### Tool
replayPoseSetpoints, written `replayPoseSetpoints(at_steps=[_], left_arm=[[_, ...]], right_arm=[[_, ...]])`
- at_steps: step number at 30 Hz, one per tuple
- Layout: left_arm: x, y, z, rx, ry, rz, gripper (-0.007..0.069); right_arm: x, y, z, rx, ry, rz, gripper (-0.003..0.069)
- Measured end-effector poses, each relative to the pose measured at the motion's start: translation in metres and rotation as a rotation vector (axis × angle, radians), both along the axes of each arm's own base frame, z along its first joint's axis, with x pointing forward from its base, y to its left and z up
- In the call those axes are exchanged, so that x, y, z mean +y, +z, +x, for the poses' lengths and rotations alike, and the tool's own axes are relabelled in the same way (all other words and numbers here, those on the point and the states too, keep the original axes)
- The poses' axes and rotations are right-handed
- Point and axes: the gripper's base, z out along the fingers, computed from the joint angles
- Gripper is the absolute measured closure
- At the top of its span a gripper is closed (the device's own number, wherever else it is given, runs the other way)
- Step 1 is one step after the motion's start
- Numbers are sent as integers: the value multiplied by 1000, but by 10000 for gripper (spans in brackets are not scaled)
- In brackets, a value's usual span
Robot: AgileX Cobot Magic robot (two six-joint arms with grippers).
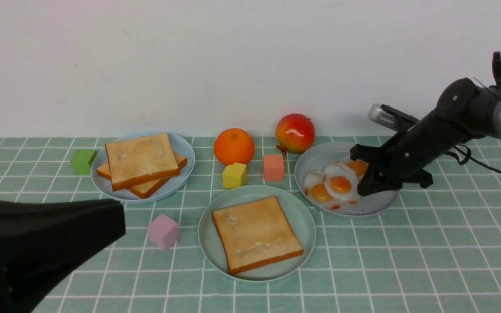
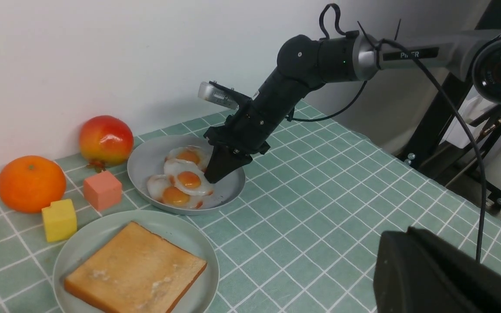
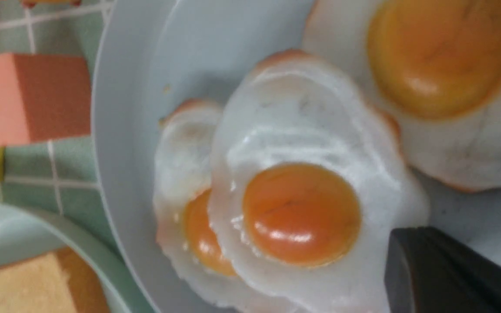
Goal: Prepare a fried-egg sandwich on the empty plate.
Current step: Use the right arm to grab a fried egg
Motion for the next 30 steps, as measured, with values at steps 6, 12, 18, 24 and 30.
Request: replayPoseSetpoints(at_steps=[6, 12, 18, 24, 30], left_arm=[[0, 0, 0, 1, 0, 1, 637], [0, 0, 0, 0, 0, 2, 636], [0, -1, 0, 3, 3, 15, 634], [1, -4, 1, 4, 10, 46, 634], [3, -5, 2, -15, 23, 87, 630]], right_arm=[[2, 13, -7, 1, 79, 6, 673], [6, 51, -14, -79, 128, -11, 653], [24, 52, -22, -73, 280, -171, 504], [51, 46, -32, -112, 539, -464, 331], [77, 43, -37, -210, 797, -614, 290]])
